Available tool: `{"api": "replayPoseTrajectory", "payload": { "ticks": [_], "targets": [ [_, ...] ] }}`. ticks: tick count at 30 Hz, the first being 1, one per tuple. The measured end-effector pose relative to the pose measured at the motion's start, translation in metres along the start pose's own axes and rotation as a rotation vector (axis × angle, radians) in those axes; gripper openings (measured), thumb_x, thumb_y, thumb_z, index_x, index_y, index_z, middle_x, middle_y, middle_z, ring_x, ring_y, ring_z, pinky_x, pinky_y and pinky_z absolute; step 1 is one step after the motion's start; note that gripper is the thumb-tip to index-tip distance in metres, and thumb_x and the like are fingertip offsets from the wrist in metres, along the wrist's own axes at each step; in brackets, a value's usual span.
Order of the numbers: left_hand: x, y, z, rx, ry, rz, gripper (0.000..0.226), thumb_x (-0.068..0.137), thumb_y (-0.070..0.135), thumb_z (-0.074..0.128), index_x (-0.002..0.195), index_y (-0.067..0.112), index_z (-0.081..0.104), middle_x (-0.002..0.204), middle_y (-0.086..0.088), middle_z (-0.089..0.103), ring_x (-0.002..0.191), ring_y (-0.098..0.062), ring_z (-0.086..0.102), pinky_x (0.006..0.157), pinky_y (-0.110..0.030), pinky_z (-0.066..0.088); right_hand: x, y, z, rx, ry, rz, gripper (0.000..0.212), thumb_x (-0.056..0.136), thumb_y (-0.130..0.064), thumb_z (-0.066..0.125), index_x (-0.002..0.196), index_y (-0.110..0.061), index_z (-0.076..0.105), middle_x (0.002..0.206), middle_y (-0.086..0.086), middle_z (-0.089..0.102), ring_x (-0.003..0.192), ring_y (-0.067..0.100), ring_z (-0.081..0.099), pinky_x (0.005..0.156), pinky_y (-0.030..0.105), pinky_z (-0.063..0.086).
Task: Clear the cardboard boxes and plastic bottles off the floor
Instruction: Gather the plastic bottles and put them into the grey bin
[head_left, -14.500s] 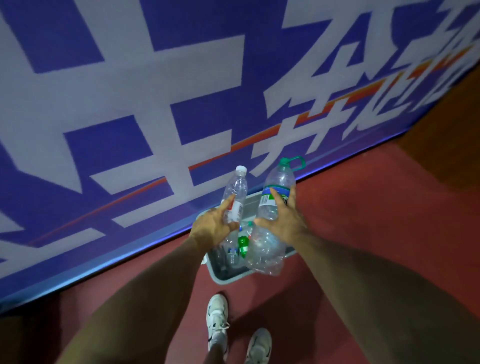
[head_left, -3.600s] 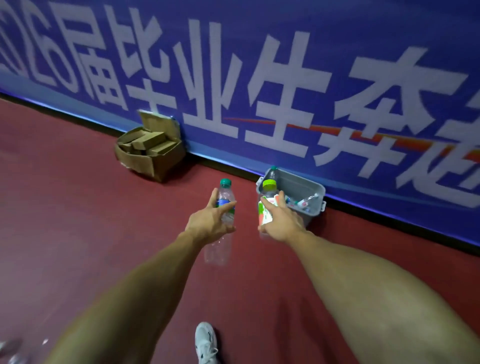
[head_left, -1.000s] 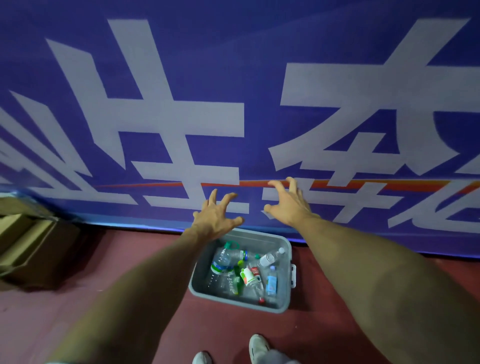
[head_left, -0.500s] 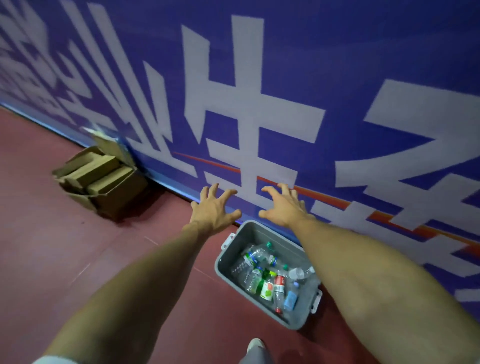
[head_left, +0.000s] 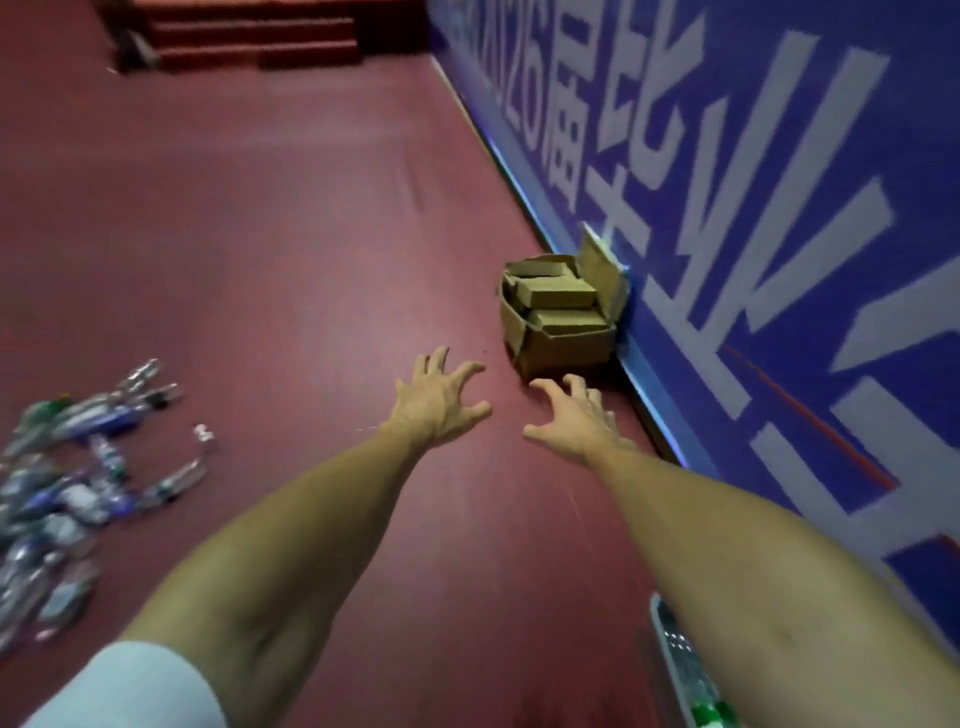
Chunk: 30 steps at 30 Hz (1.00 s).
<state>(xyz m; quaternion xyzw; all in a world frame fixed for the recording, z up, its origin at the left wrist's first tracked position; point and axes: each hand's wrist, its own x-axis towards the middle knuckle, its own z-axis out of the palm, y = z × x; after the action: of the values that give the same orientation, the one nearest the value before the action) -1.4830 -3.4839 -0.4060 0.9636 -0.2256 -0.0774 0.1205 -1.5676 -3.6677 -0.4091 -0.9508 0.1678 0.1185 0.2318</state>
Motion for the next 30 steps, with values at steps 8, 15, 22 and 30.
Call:
{"api": "replayPoseTrajectory", "payload": {
  "ticks": [8,15,22,30],
  "targets": [
    [-0.073,-0.255,-0.072,-0.031,0.133,-0.378,0.064,0.089,0.056,0.056,0.148,0.043,0.036,0.164,-0.009,0.013,0.148,-0.029,0.013,0.111,-0.062,0.025,0.058,-0.268,0.082,-0.135,-0.112,-0.362,0.073,0.082,-0.045,0.065,0.149,-0.043,0.034,0.159,0.007,0.019,0.143,0.033,0.024,0.113,0.052,0.029],
    [-0.148,-0.419,-0.108,-0.129,0.249,-0.753,0.062,0.087,0.055,0.058,0.145,0.044,0.040,0.164,-0.008,0.013,0.149,-0.029,0.011,0.115,-0.062,0.022,0.085,-0.462,0.163,-0.277,-0.265,-0.666,0.072,0.083,-0.045,0.064,0.149,-0.042,0.033,0.156,0.008,0.025,0.140,0.033,0.027,0.110,0.054,0.032],
    [-0.178,-0.537,-0.120,-0.191,0.303,-1.046,0.063,0.087,0.053,0.060,0.146,0.045,0.038,0.164,-0.007,0.010,0.150,-0.031,0.010,0.114,-0.062,0.020,0.142,-0.608,0.235,-0.377,-0.372,-0.923,0.083,0.084,-0.043,0.066,0.154,-0.042,0.022,0.155,0.008,0.025,0.138,0.035,0.029,0.110,0.056,0.034],
    [-0.196,-0.625,-0.146,-0.267,0.346,-1.359,0.064,0.091,0.052,0.055,0.150,0.044,0.032,0.165,-0.009,0.006,0.151,-0.030,0.007,0.115,-0.062,0.018,0.176,-0.758,0.292,-0.497,-0.500,-1.164,0.085,0.083,-0.039,0.064,0.154,-0.042,0.018,0.157,0.010,0.022,0.142,0.038,0.026,0.112,0.059,0.032]
  ]
}}
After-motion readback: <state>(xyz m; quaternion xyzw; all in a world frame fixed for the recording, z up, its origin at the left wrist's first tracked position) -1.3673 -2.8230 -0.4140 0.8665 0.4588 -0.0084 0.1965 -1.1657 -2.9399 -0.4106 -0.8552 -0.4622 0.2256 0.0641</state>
